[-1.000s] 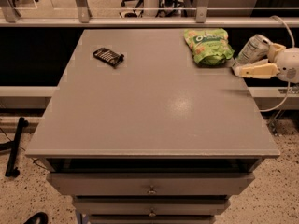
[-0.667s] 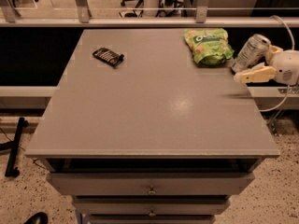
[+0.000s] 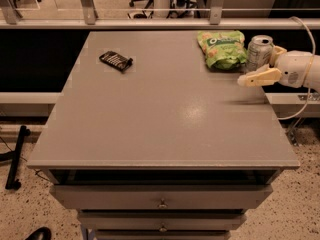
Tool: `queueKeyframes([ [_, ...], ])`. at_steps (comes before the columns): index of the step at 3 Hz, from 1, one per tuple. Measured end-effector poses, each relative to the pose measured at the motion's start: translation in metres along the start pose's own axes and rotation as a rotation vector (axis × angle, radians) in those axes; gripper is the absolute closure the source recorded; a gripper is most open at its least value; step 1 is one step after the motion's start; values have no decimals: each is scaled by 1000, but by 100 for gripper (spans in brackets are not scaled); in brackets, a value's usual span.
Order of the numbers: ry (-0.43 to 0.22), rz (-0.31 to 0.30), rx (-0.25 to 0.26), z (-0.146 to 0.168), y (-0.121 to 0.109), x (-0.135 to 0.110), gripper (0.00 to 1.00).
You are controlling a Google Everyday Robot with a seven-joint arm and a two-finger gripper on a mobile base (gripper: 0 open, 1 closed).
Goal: Move 7up can near green rice chip bag
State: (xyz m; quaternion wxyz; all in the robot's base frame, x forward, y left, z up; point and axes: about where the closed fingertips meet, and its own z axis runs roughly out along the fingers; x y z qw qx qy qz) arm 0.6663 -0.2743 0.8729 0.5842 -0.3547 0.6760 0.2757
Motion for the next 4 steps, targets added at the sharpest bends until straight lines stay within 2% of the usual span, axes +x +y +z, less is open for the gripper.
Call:
queueKeyframes([
  [2, -26, -15, -39, 13, 17, -16, 0],
  [4, -1, 26, 10, -6, 22, 4, 0],
])
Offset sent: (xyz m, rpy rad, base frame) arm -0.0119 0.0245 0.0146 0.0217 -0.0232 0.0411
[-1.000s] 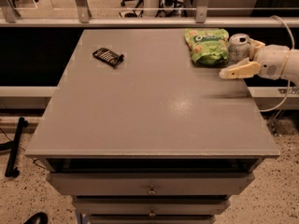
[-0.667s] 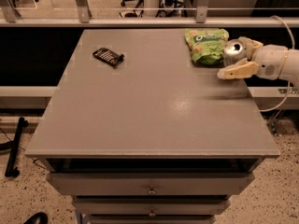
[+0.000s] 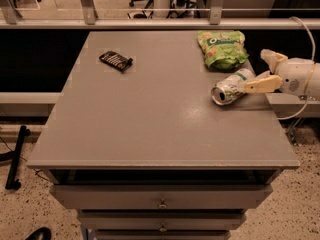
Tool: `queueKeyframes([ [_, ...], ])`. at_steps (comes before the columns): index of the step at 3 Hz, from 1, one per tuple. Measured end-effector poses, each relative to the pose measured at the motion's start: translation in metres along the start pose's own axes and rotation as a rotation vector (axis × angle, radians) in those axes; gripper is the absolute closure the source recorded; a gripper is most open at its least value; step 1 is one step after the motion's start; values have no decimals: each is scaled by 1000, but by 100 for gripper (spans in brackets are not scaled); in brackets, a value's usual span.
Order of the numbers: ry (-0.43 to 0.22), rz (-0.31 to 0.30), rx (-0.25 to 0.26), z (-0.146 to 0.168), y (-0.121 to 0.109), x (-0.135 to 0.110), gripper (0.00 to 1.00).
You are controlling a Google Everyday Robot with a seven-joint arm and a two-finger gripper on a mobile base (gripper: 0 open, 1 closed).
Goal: Move 7up can near green rice chip bag
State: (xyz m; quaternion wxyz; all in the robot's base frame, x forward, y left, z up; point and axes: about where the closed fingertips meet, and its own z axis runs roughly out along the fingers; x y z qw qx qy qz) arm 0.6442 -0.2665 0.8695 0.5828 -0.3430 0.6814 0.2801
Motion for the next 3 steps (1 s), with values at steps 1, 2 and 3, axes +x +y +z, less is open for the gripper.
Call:
queueKeyframes([
  [1, 8, 15, 17, -7, 2, 8, 0],
  [2, 14, 14, 27, -11, 2, 9, 0],
  [3, 20, 2, 44, -15, -3, 7, 0],
])
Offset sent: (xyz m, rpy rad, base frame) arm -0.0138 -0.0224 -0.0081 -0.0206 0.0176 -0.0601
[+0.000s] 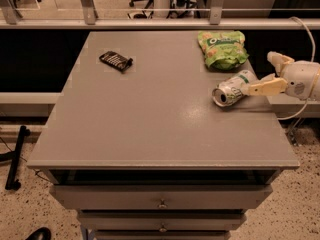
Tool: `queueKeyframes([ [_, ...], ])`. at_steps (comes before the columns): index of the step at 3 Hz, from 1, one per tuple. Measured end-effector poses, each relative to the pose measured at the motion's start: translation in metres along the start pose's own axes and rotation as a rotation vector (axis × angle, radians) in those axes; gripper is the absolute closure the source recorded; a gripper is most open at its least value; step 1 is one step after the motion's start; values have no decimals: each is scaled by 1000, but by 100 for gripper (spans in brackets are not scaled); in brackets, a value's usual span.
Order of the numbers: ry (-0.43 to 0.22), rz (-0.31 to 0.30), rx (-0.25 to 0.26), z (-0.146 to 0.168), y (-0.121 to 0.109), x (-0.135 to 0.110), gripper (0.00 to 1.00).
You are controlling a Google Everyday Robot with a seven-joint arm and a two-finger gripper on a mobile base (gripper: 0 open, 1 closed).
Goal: Move 7up can near green rice chip bag
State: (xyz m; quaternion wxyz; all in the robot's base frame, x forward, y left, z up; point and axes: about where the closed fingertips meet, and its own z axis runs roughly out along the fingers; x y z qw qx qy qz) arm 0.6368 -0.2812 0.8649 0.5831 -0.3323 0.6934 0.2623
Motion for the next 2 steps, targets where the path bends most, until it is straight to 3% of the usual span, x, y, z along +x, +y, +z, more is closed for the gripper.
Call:
queueKeyframes([
  [2, 0, -40, 55, -29, -11, -11, 0],
])
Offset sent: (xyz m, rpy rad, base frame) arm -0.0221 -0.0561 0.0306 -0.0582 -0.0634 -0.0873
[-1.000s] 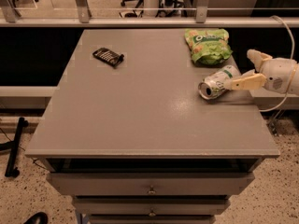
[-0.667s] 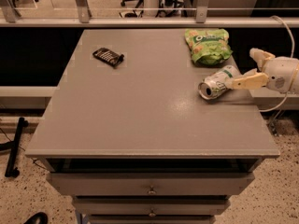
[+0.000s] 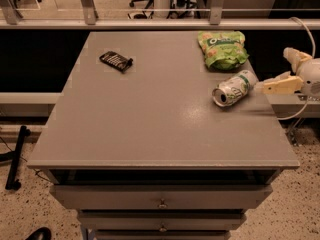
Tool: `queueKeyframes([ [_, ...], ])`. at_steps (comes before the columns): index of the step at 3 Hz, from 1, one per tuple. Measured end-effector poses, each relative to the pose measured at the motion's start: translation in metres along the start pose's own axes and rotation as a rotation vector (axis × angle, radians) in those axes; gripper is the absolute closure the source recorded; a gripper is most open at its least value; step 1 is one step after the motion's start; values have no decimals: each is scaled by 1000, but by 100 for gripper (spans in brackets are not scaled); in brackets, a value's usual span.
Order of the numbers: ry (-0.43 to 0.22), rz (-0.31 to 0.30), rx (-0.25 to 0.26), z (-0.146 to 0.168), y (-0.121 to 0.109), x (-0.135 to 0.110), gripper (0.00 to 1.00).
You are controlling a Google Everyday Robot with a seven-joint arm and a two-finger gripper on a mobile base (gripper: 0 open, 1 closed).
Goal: Move 7up can near green rice chip bag
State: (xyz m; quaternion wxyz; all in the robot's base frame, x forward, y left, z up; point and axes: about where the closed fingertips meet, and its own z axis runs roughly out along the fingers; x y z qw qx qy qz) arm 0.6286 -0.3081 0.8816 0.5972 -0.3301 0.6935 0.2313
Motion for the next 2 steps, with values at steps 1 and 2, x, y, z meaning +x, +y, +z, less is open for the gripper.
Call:
queueKeyframes([
  [1, -1, -51, 10, -39, -1, -17, 0],
  [2, -2, -53, 2, -40, 1, -18, 0],
])
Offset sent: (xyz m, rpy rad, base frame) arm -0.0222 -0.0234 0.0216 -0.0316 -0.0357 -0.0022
